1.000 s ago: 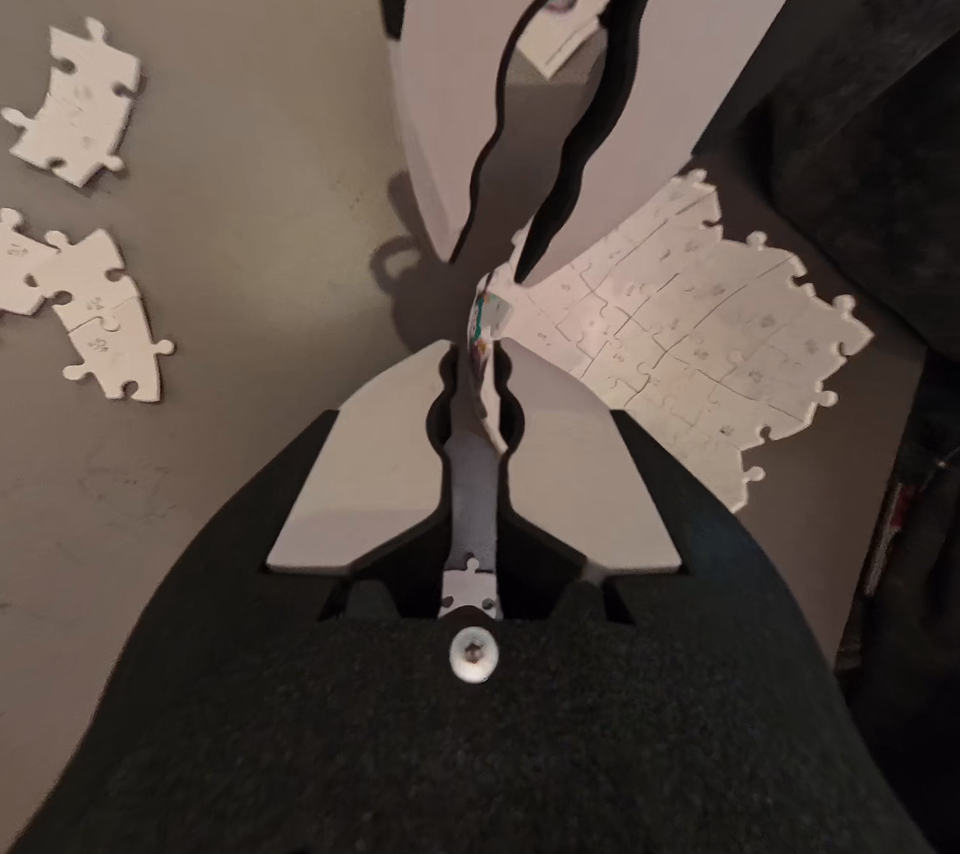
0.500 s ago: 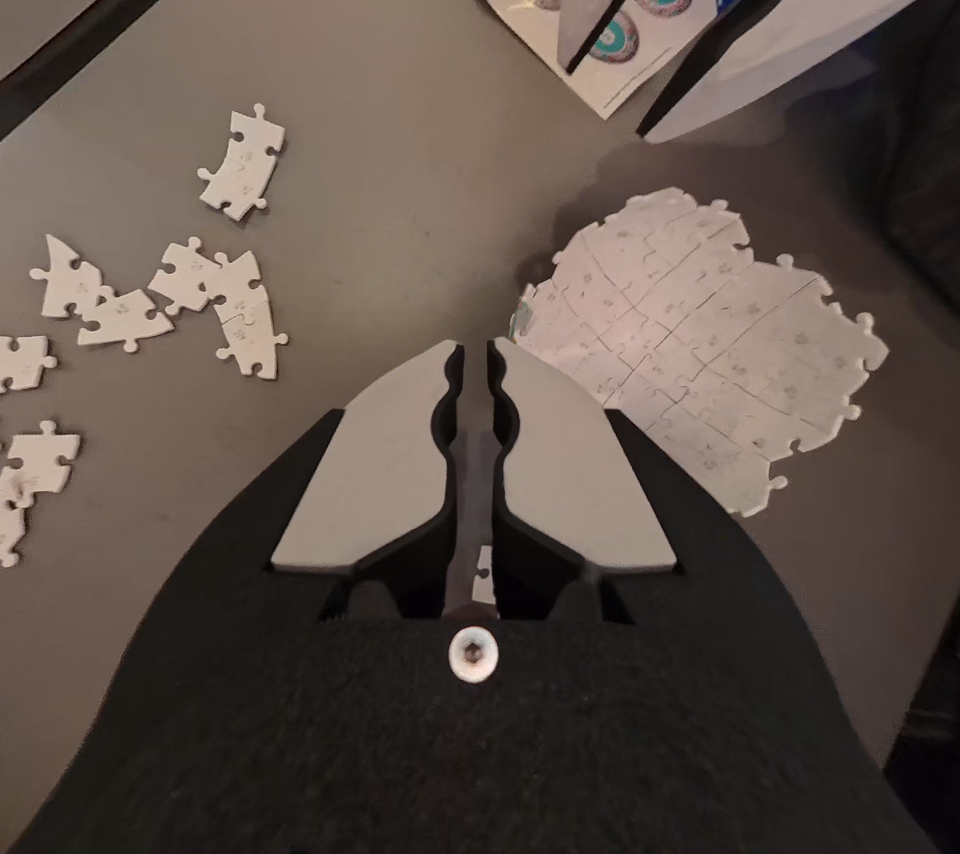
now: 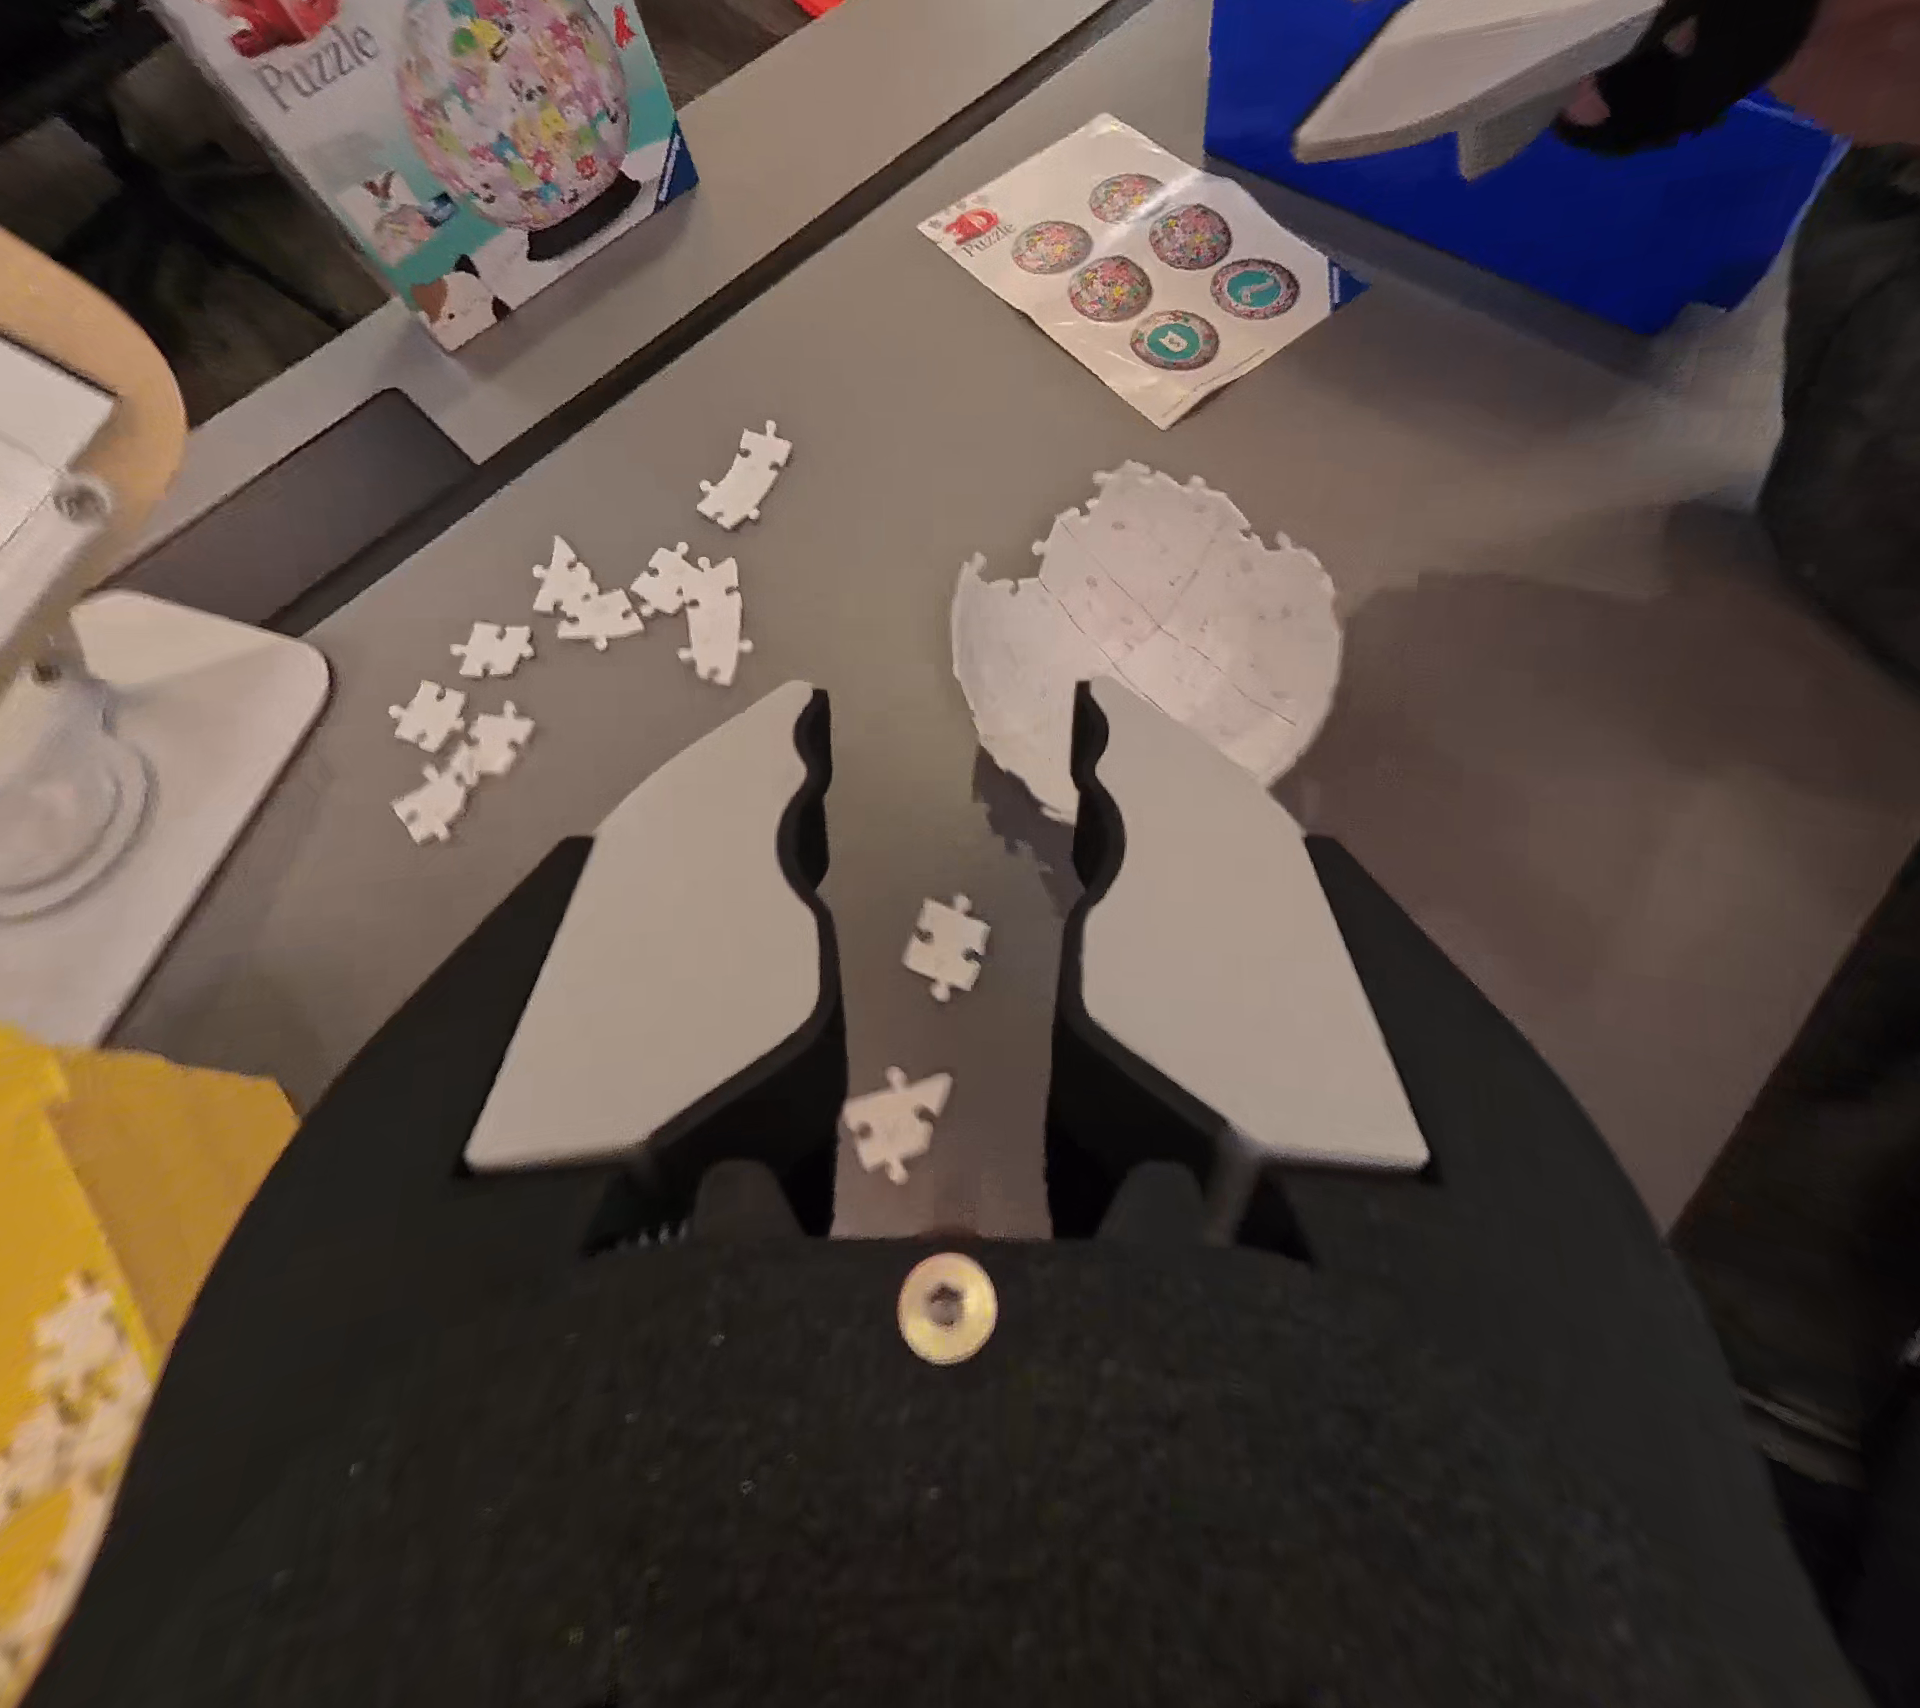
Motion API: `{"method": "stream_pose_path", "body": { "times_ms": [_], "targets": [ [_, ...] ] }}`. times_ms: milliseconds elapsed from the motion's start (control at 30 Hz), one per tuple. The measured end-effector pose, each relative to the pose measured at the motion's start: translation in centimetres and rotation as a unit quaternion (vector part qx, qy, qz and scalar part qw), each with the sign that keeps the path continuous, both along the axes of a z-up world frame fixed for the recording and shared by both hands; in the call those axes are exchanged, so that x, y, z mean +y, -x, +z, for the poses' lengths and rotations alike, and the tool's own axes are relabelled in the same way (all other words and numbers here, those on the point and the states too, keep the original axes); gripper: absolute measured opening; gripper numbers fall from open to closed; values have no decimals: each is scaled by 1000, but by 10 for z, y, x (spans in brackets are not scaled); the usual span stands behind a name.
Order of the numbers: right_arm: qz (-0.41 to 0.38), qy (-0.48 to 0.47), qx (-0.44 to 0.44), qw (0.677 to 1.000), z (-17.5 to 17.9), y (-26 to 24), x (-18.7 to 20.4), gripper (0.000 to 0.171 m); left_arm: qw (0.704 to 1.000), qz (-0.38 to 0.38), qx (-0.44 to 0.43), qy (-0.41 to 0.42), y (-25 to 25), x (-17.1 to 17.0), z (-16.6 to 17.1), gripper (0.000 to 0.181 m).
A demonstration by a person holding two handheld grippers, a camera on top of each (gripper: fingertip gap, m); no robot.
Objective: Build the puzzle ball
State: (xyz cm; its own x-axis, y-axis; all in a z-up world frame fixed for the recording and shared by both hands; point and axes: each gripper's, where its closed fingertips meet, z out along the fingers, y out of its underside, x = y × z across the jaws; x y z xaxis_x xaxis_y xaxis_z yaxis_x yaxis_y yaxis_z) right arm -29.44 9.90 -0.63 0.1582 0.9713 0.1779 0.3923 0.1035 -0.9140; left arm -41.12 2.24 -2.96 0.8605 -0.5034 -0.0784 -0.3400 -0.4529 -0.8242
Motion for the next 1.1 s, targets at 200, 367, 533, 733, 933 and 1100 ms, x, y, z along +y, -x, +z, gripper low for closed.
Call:
{"method": "stream_pose_path", "body": {
  "times_ms": [200,367,533,733,933,1100],
  "targets": [
    [-40,84,35,995,-92,-43,-64,33,997,63,-51,20,0,-70,-67,51],
    [2,-26,22,999,-111,-37,-89,33,991,65,-117,-13,-21,-88,-94,50],
    [-30,-62,30,997,-113,-11,-85,50,994,70,-75,-23,-19,-81,-110,49],
    [-68,-120,13,990,-100,5,-82,47,996,60,-70,7,-21,-80,-125,49],
    [-113,-105,-5,988,-112,5,-66,54,995,61,-73,9,-19,-82,-127,50],
    [-124,-91,-11,988,-118,2,-57,54,995,59,-84,20,-19,-82,-129,51]
  ]
}}
